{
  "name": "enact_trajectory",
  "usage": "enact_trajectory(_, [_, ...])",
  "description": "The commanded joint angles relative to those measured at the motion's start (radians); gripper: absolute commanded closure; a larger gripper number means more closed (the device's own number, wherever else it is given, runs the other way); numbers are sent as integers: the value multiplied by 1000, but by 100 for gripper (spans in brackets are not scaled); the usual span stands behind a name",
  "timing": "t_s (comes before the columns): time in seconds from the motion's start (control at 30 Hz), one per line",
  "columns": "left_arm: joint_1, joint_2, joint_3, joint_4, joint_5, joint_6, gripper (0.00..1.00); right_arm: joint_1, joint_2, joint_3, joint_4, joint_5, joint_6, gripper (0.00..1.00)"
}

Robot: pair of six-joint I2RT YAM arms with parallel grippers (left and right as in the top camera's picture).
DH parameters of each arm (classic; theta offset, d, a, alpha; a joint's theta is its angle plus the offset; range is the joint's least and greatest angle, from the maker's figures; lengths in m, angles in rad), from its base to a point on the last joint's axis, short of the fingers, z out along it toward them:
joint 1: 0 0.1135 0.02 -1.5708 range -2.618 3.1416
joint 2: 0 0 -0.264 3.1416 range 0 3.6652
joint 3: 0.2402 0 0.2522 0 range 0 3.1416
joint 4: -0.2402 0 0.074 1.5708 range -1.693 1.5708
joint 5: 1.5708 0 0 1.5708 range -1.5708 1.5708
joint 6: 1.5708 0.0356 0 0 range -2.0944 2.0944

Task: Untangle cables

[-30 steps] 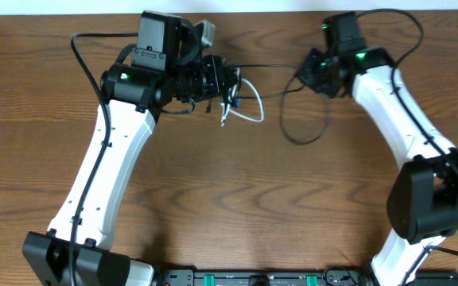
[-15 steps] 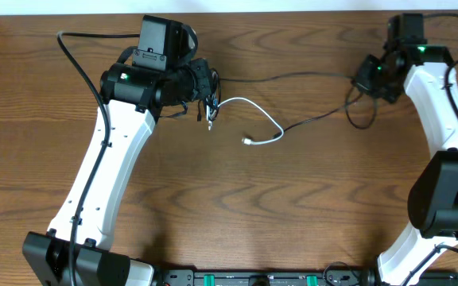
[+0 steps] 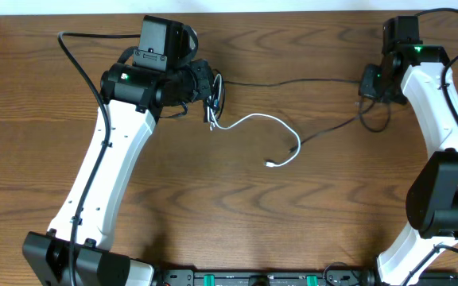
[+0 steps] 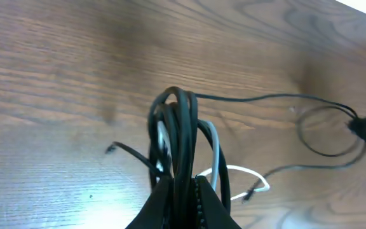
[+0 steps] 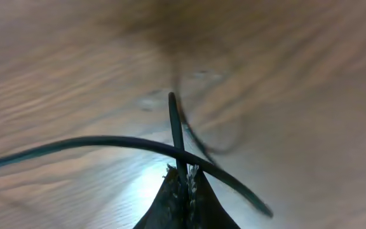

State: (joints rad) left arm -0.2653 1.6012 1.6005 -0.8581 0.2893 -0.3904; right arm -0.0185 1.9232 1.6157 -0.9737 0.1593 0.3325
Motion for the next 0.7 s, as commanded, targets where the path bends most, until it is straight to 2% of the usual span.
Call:
enact_trajectory(0.0, [0, -13, 9, -1, -98, 19, 92, 0, -27, 6, -24, 215, 7, 99])
enact_trajectory(0.13, [0, -13, 9, -2, -184, 19, 92, -1, -27, 6, -42, 310, 56, 99])
enact_trajectory(0.2, [0, -13, 9, -2, -196, 19, 92, 0, -27, 6, -47, 280, 53, 99])
enact_trajectory(0.27, [0, -13, 9, -2, -190, 19, 92, 2, -27, 6, -46, 153, -42, 98])
enact_trajectory(0.37, [0, -13, 9, -1, -130, 19, 93, 11, -27, 6, -32, -170, -326, 72])
enact_trajectory(0.43, [0, -13, 9, 0, -90, 19, 92, 20, -27, 6, -34, -352, -459, 58])
enact_trajectory(0.57, [0, -13, 9, -1, -48, 19, 92, 33, -27, 6, -20, -573, -529, 36])
enact_trajectory(0.67, [0, -13, 9, -2, -38, 19, 92, 40, -27, 6, 4, -607, -523, 23])
